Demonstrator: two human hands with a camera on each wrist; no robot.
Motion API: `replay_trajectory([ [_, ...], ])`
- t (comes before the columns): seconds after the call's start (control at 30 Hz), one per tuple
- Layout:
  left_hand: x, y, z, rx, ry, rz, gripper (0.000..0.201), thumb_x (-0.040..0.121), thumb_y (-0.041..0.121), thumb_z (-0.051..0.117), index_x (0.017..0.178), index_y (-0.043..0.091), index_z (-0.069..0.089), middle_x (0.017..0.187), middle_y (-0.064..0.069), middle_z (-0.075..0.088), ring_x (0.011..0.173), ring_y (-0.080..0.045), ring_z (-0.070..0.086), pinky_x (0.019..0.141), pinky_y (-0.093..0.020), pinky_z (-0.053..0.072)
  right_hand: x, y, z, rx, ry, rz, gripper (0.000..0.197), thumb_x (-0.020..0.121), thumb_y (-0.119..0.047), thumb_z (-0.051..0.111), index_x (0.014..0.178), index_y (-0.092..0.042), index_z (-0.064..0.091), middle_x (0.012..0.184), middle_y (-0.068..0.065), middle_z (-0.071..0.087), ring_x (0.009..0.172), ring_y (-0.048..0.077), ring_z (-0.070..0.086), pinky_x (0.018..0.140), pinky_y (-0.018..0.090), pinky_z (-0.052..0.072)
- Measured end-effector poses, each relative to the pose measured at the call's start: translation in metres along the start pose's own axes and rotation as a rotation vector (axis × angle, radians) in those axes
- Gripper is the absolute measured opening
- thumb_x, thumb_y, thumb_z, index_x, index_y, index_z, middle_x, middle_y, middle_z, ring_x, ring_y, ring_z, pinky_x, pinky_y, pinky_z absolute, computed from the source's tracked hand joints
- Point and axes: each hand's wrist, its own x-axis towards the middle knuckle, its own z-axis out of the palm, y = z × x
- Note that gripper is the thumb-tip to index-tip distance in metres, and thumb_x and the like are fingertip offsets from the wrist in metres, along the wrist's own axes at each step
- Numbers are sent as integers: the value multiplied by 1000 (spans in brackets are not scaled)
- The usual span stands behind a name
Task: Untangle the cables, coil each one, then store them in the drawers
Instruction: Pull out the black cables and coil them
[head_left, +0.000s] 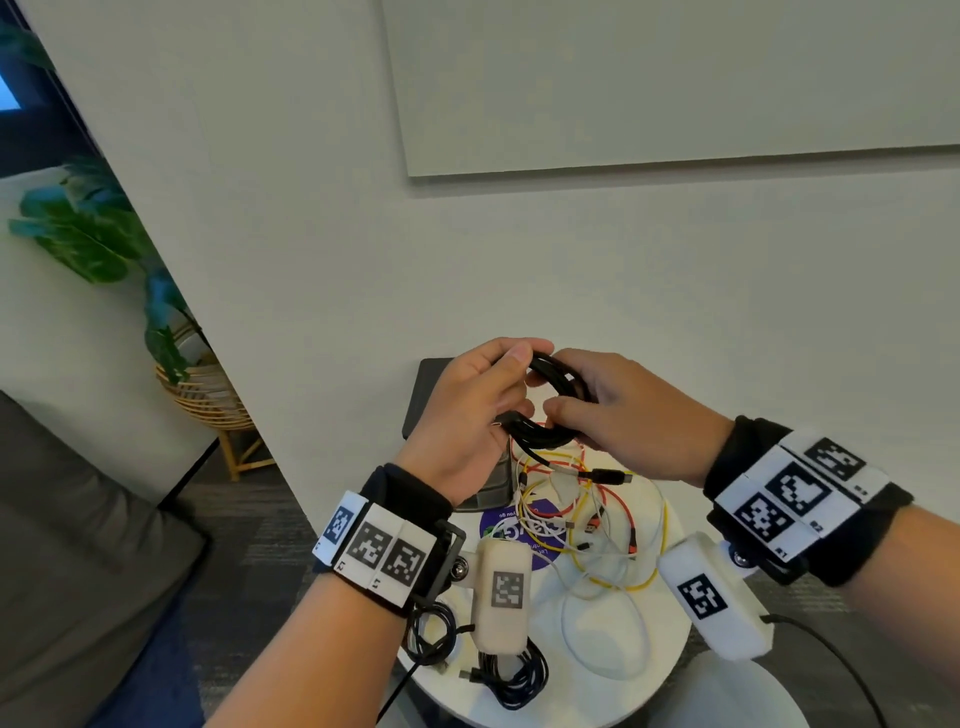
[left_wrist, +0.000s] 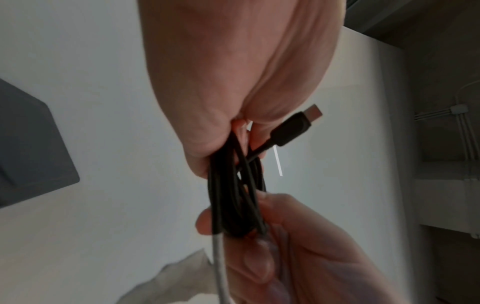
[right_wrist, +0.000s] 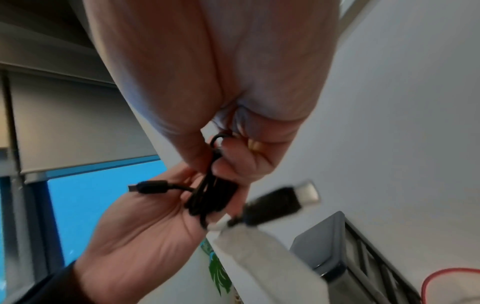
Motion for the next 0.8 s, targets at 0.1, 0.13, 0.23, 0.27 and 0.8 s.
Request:
replay_trajectory([
  [0.1,2,-4,3,8,2,6,27,108,13,43,117,0,64,61,7,53,51,-2,47,71,-24,37,1,2,10,-129,34,9,21,101,-12,43,121,-12,51,79,5,59,61,17,49,55,26,38],
  [0.13,2,-6,4,13,5,1,27,108,12,43,119,-2,63,59,11,57,52,-2,49,72,-26,37,2,3,12,-138,30,23,22,102,-12,41,122,-11,49,83,9,62,62,19,51,55,28,40],
  [0.23,3,-9,5,25,21,-18,28,108,13,44,119,-3,65,65,8,60,53,-3,48,68,-24,39,3,5,14,-130,1,58,25,101,-12,40,126,-13,46,96,16,67,68,23,56,63,38,48],
  [0.27,3,-10,5,33,24,-22,29,108,13,44,118,-3,66,70,4,58,52,-3,46,66,-24,38,4,5,13,-111,-13,66,28,101,-12,41,129,-14,45,97,16,67,70,24,58,65,39,50],
  [0.8,-2,-41,1,119,57,-25,34,110,24,39,133,20,64,90,-5,66,87,-14,63,86,-28,49,2,30,26,-425,-32,132,7,108,-18,38,102,-16,41,77,6,57,62,22,54,56,33,41],
])
